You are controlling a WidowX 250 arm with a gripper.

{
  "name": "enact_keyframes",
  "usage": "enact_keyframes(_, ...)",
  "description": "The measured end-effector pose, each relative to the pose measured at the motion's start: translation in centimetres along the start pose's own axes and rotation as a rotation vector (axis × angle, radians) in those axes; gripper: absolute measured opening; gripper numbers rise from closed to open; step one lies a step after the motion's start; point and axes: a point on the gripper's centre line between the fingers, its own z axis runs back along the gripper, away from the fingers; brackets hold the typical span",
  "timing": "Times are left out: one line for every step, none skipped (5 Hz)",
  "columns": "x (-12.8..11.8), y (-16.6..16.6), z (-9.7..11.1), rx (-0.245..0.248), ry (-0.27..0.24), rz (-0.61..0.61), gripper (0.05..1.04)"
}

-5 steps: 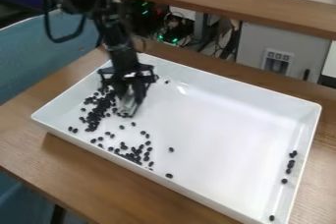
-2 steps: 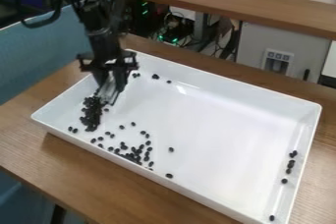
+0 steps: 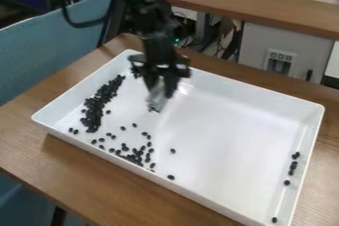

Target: Sweep into pile

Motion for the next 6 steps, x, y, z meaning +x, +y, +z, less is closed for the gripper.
enact_keyframes(-1.4,-3.3,-3.1,0.000,0.069,-0.057,0.390)
enact_keyframes(-2.4,-3.0,-3.8,0.043,0.098,-0.036,0.390)
enact_keyframes(-2.7,-2.6,-3.7,0.063,0.116,-0.023,0.437)
enact_keyframes(-2.8,-2.5,-4.1,0.060,0.148,-0.037,0.738)
enact_keyframes(-2.9,-3.2,-4.0,0.058,0.145,-0.061,0.985)
enact_keyframes(-3.2,-5.9,-1.6,0.030,0.103,-0.123,1.003)
